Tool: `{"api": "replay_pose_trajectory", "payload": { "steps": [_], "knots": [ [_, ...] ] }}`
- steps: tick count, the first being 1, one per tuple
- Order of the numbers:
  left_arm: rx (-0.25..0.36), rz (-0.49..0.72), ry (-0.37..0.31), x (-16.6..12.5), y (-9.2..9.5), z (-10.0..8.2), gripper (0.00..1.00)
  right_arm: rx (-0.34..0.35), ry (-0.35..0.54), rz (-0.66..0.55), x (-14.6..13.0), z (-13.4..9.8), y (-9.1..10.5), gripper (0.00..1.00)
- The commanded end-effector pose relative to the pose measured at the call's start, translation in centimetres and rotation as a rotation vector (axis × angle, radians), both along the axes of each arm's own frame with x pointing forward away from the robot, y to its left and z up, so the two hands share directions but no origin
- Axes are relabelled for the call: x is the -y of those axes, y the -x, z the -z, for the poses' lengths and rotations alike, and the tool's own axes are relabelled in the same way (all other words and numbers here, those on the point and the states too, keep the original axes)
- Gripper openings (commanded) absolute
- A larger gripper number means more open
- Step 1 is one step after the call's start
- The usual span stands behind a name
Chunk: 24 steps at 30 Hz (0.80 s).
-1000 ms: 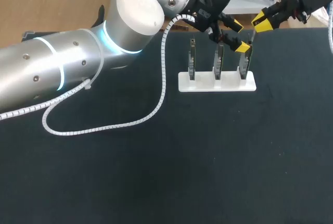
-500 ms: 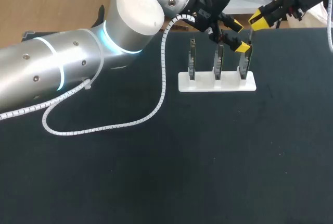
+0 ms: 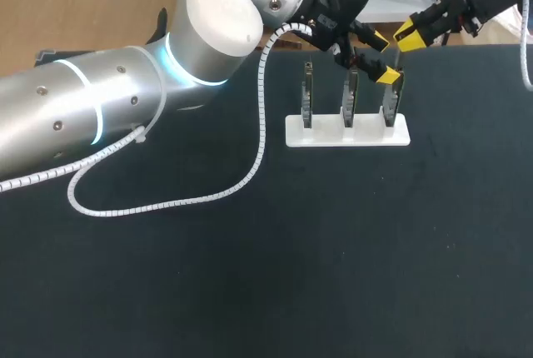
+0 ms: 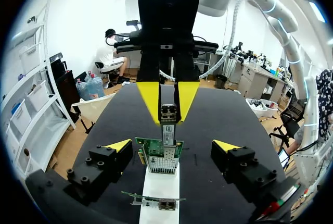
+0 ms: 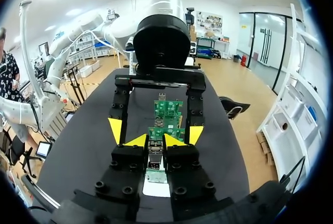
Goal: Pick up the optical module with the left hand, and insert it into the network port with the right hand.
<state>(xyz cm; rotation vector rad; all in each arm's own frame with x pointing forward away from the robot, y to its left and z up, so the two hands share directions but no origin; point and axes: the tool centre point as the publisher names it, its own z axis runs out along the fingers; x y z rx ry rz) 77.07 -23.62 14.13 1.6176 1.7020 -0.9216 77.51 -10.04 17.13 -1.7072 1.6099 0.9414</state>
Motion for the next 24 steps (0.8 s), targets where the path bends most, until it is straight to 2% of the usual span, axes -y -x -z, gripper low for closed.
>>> {"api": "replay_pose_trajectory", "payload": {
  "steps": [1, 24],
  "knots": [
    [0.002, -0.005, -0.002, -0.07, 0.24, -0.05, 1.0, 0.012, 0.003, 0.019, 0.03, -0.09, 0.62, 0.0],
    [0.002, -0.005, -0.002, -0.07, 0.24, -0.05, 1.0, 0.015, 0.021, 0.05, 0.22, 0.49, 0.52, 0.0]
  ]
}}
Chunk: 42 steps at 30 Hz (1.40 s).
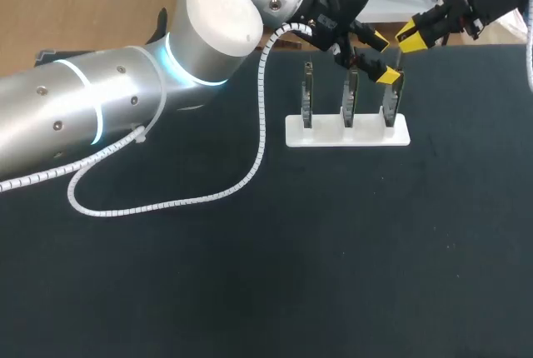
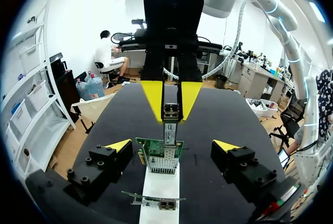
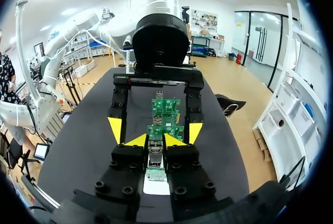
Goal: Pick up the optical module with the left hand, and insert it into the network port with the right hand.
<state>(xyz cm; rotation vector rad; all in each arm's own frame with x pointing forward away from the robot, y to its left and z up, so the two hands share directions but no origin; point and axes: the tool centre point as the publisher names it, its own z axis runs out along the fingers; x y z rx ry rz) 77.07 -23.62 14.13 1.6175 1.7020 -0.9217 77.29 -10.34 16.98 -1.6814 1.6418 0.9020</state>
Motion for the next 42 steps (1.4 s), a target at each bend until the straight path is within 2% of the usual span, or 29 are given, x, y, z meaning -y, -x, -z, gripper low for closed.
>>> {"api": "replay_pose_trajectory", "payload": {
  "steps": [1, 12, 42],
  "knots": [
    [0.002, -0.005, -0.002, -0.07, 0.24, -0.05, 1.0, 0.005, 0.006, 0.011, -0.09, 0.35, 0.31, 0.0],
    [0.002, -0.005, -0.002, -0.07, 0.24, -0.05, 1.0, 0.018, 0.002, 0.018, 0.11, -0.18, 0.27, 0.0],
    [0.002, -0.005, -0.002, -0.07, 0.24, -0.05, 1.0, 0.013, 0.0, 0.031, 0.02, 0.16, 0.11, 0.0]
  ]
}}
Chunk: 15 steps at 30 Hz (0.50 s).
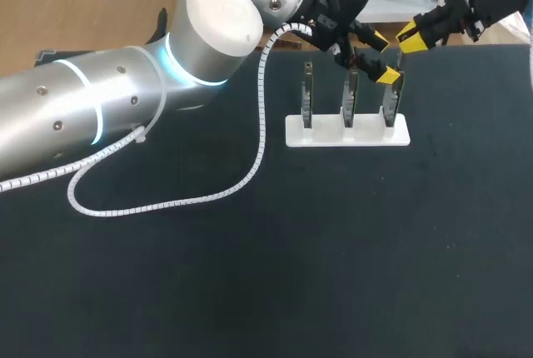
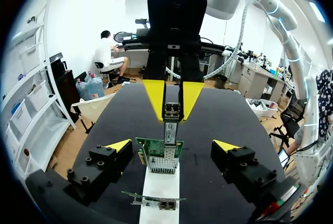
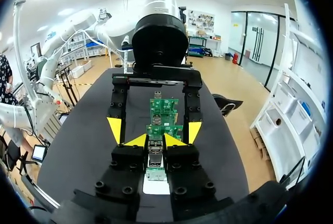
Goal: Pick up the optical module with the left hand, and insert it into the network port with the right hand.
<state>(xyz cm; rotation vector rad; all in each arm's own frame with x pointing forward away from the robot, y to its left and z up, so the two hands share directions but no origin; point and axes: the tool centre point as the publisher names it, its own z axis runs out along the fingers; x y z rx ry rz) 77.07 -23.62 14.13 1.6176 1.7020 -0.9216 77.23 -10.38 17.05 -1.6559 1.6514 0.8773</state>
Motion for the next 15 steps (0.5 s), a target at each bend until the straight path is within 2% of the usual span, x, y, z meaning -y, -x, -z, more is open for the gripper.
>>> {"api": "replay_pose_trajectory", "payload": {
  "steps": [1, 15],
  "knots": [
    [0.002, -0.005, -0.002, -0.07, 0.24, -0.05, 1.0, 0.0, 0.0, 0.004, -0.01, 0.21, 0.01, 0.0],
    [0.002, -0.005, -0.002, -0.07, 0.24, -0.05, 1.0, -0.002, -0.006, 0.0, -0.08, 0.11, -0.09, 0.0]
  ]
}}
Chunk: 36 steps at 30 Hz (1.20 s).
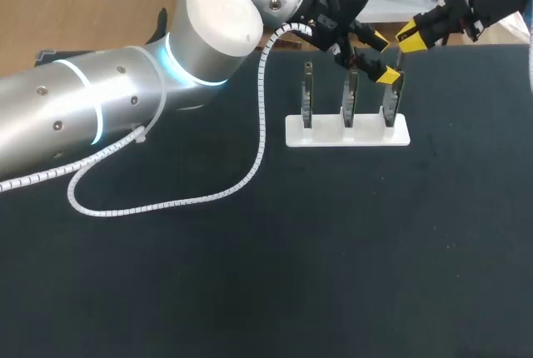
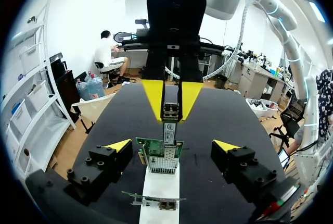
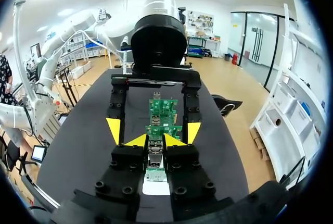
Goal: Pick up the optical module with the left hand, and insert it into the network port with the right hand.
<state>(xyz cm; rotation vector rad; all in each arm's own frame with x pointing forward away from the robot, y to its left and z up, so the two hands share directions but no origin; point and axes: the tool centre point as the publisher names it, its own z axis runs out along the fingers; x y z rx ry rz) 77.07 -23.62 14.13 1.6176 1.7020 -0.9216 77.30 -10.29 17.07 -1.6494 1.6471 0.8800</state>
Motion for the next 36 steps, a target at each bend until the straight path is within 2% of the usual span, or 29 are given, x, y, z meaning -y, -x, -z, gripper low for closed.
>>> {"api": "replay_pose_trajectory", "payload": {
  "steps": [1, 11, 36],
  "knots": [
    [0.002, -0.005, -0.002, -0.07, 0.24, -0.05, 1.0, -0.006, 0.002, -0.003, 0.02, 0.15, 0.02, 0.0],
    [0.002, -0.005, -0.002, -0.07, 0.24, -0.05, 1.0, -0.017, 0.01, 0.0, 0.14, 0.59, -0.16, 0.0],
    [0.002, -0.005, -0.002, -0.07, 0.24, -0.05, 1.0, -0.022, 0.009, -0.032, 0.15, -0.25, -0.6, 0.0]
  ]
}}
